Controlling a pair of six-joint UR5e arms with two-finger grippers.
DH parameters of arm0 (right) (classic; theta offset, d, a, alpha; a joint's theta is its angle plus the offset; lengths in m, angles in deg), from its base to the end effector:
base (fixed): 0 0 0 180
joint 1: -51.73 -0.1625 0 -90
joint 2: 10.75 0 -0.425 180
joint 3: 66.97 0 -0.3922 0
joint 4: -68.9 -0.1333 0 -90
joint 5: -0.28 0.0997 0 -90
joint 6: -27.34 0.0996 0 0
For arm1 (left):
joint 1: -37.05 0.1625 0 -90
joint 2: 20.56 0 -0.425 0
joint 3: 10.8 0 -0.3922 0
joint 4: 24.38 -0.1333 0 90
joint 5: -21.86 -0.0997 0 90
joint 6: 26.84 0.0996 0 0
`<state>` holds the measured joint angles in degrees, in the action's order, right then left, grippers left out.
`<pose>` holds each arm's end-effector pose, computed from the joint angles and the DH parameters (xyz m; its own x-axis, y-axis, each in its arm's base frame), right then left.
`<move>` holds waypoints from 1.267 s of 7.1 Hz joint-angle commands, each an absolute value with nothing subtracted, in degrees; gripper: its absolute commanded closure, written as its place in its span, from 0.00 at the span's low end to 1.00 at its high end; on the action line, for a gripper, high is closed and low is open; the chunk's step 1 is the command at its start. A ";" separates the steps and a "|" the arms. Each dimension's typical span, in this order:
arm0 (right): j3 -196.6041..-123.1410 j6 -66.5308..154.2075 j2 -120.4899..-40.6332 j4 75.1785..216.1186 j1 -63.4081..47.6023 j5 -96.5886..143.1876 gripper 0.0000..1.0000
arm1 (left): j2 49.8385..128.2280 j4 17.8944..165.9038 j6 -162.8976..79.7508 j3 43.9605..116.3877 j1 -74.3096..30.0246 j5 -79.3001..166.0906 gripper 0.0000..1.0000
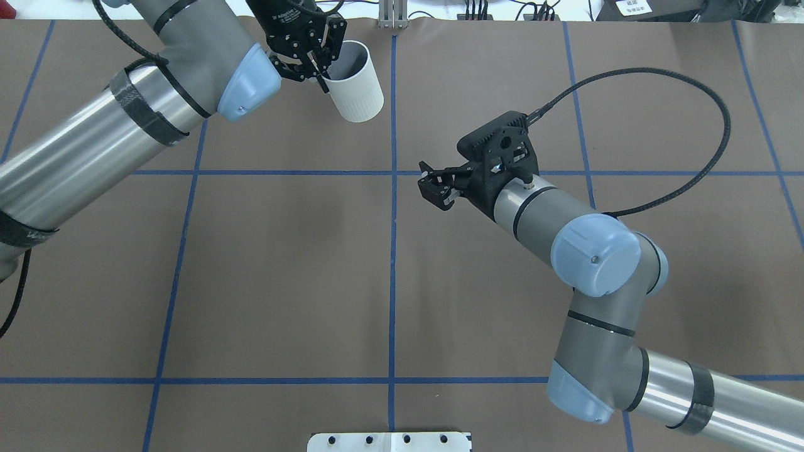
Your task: Left arm hands cup to right arm to dump lemon
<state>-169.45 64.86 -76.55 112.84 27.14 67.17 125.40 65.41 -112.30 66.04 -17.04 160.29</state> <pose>-0.4668 -0.4032 0.2285 0.6543 -0.5028 0.5648 -0.3576 0.4524 0.8170 0.3970 -0.6485 0.1151 0.4495 -0.5312 -0.7182 0.2055 0.8439 -0.4955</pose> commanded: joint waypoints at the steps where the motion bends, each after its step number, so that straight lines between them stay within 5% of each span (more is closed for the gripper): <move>1: -169.18 64.34 -76.06 113.20 29.23 64.09 0.01 | 126.82 68.70 -115.61 64.62 -15.08 160.20 1.00; 9: -168.57 63.55 -75.35 113.37 28.97 64.00 0.00 | 128.15 68.70 -115.52 66.02 -8.30 160.20 1.00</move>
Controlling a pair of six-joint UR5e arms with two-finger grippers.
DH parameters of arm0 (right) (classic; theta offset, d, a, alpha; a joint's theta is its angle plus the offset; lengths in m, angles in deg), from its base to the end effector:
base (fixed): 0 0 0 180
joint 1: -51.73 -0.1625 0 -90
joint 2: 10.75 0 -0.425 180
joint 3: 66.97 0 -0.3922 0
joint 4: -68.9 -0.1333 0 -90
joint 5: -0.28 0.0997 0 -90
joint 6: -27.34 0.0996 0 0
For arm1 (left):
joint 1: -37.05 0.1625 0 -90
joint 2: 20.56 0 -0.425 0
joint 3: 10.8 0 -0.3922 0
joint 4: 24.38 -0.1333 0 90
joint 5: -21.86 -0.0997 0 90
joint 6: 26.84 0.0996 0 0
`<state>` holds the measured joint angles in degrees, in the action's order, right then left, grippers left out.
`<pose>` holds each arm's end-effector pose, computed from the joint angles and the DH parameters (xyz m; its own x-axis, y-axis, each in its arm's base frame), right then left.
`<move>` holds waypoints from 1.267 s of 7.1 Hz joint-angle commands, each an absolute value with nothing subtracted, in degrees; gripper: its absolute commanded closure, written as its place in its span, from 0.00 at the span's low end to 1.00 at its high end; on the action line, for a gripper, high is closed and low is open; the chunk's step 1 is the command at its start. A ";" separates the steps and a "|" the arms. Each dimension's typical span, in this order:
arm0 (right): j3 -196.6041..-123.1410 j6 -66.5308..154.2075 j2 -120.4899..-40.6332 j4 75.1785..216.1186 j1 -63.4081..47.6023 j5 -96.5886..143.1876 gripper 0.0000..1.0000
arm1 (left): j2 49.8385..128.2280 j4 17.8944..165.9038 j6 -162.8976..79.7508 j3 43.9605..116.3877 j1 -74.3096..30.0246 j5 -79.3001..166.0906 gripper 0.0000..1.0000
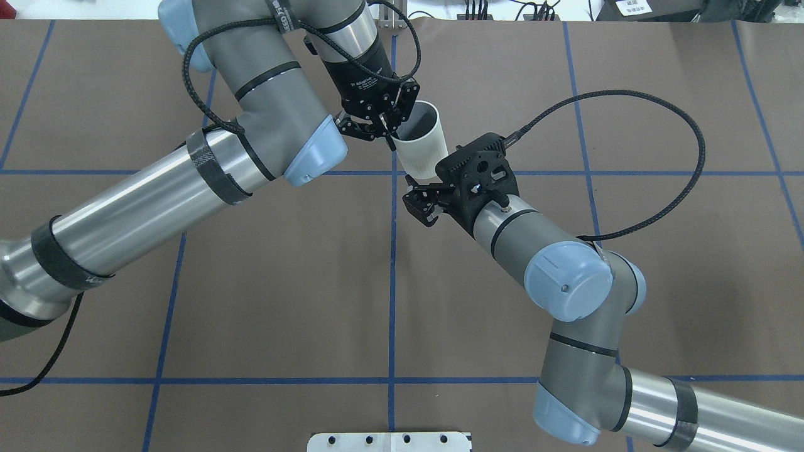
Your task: Left arm hands cup to right arm to dump lemon
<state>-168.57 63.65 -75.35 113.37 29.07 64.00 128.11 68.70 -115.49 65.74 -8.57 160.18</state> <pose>-0.4826 -0.3937 0.2231 0.6759 -0.5008 0.5407 -0.3478 0.4302 0.8331 0.4860 -0.5809 0.0748 0.4672 -0.4551 -0.7580 0.0743 0.8745 -0.4792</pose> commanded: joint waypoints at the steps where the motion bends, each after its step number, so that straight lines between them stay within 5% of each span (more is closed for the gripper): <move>1: -168.57 63.55 -75.35 113.37 28.88 64.00 0.00 | 127.89 68.35 -115.61 67.15 -8.04 160.20 1.00; 9: -168.13 63.37 -75.35 113.29 28.26 64.09 0.01 | 127.97 68.08 -116.32 69.53 -6.54 160.38 1.00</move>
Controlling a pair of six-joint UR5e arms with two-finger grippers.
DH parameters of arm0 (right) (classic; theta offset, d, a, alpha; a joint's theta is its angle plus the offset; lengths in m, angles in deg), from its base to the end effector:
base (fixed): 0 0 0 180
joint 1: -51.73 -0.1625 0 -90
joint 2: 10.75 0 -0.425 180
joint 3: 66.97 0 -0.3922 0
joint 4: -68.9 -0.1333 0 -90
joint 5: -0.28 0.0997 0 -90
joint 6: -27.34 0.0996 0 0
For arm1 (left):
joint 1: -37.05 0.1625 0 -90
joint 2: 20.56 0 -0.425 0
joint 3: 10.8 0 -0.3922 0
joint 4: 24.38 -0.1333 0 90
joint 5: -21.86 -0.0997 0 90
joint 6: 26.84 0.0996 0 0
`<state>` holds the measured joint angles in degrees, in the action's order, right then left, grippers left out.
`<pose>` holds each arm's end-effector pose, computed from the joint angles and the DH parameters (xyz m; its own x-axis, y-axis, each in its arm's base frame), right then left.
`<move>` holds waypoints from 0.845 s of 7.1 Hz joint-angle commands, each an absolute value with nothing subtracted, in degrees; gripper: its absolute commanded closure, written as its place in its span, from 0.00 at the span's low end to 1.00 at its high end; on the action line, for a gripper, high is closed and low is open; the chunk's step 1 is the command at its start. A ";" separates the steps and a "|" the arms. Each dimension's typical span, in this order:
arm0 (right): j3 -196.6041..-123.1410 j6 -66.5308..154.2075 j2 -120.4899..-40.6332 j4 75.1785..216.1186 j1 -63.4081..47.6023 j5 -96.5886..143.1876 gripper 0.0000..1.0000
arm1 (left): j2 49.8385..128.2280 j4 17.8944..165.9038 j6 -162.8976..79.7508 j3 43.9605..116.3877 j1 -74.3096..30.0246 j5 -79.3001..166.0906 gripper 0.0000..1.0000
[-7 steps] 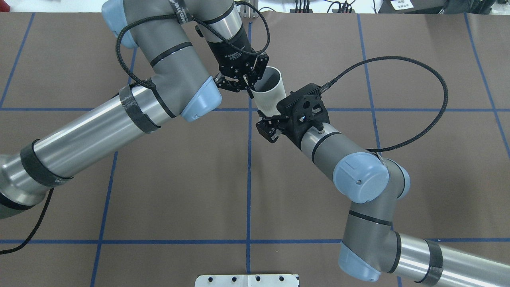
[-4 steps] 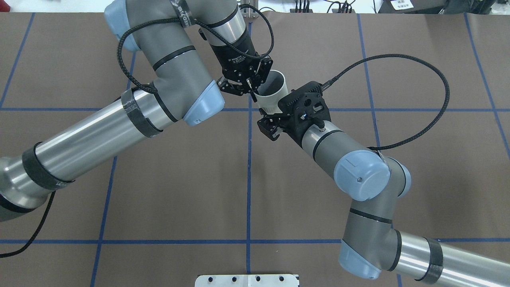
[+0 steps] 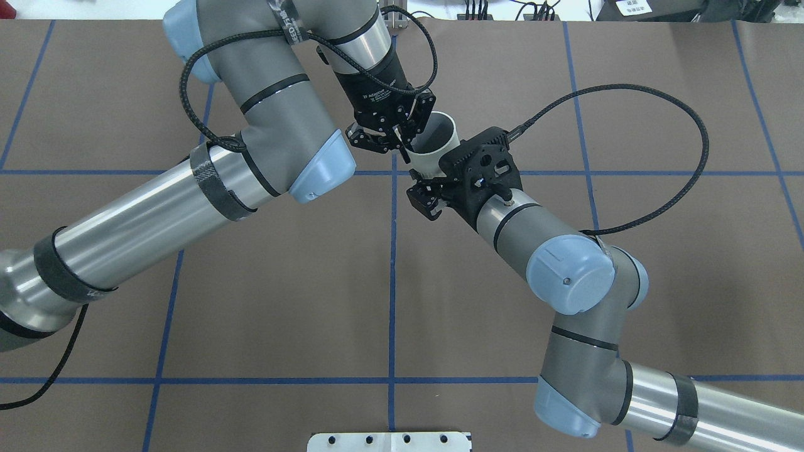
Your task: Left arm hands cup to right arm to dump lemon
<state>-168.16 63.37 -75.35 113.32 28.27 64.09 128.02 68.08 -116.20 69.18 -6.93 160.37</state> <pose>-0.4792 -0.4012 0.2260 0.6868 -0.4930 0.5341 -0.3450 0.4257 0.8365 0.4890 -0.5535 0.0540 0.4531 -0.4269 -0.7826 0.0360 0.8859 -0.4625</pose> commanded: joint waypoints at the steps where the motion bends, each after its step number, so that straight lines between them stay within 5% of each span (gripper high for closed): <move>1: -168.13 63.37 -75.35 113.29 28.26 64.09 0.01 | 128.06 68.08 -116.32 69.54 -6.45 160.38 1.00; 2: -168.13 63.37 -75.35 113.29 28.26 64.09 0.02 | 128.15 68.08 -116.32 69.62 -6.45 160.38 1.00; 3: -168.04 63.37 -75.44 113.29 28.26 64.35 0.55 | 127.98 68.17 -116.32 69.62 -6.45 160.73 1.00; 4: -167.78 63.37 -75.35 113.37 28.26 64.44 0.83 | 127.71 68.78 -115.62 69.62 -6.45 160.90 0.01; 6: -167.78 63.46 -75.35 113.29 28.26 64.44 0.90 | 127.36 68.70 -115.61 72.43 -6.54 160.20 0.00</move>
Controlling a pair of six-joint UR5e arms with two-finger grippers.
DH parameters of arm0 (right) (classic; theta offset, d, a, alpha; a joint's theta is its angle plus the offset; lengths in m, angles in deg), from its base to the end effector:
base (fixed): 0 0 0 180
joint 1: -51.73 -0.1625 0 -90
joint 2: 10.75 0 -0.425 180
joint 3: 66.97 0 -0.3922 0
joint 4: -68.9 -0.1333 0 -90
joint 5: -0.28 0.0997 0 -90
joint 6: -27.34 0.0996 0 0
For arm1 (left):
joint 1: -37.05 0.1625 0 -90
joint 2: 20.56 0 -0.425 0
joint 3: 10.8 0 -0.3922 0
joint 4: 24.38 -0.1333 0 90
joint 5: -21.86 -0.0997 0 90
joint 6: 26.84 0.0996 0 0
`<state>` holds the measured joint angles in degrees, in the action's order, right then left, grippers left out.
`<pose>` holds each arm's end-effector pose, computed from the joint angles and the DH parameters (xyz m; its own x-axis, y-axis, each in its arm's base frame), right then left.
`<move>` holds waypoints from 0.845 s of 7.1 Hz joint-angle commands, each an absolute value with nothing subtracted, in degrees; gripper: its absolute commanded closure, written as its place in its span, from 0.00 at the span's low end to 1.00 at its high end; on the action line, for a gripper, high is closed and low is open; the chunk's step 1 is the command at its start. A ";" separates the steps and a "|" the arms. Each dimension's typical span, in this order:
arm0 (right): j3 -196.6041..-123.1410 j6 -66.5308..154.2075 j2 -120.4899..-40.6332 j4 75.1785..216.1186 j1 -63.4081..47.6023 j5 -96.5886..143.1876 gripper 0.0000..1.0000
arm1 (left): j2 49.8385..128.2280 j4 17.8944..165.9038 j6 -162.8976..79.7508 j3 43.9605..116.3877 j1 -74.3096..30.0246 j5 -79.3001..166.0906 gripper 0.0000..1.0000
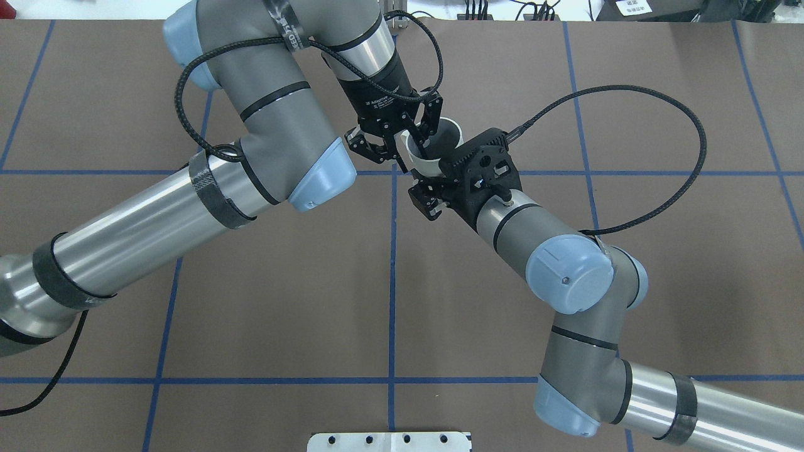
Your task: Left arm hands cup to right arm to dump lemon
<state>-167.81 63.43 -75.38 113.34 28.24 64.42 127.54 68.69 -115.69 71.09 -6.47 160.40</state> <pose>-0.4812 -0.4019 0.2290 0.6871 -0.4943 0.5325 -0.3384 0.4309 0.8365 0.4858 -0.5422 0.0466 0.4361 -0.3958 -0.8081 0.0128 0.9007 -0.4343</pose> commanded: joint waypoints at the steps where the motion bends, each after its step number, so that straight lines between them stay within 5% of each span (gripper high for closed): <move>1: -167.78 63.46 -75.35 113.37 28.09 64.44 0.90 | 127.45 68.70 -115.61 72.52 -7.15 160.20 0.00; 6: -170.13 63.64 -81.83 112.94 17.66 68.02 0.86 | 124.39 68.17 -106.78 75.69 -10.32 149.22 0.00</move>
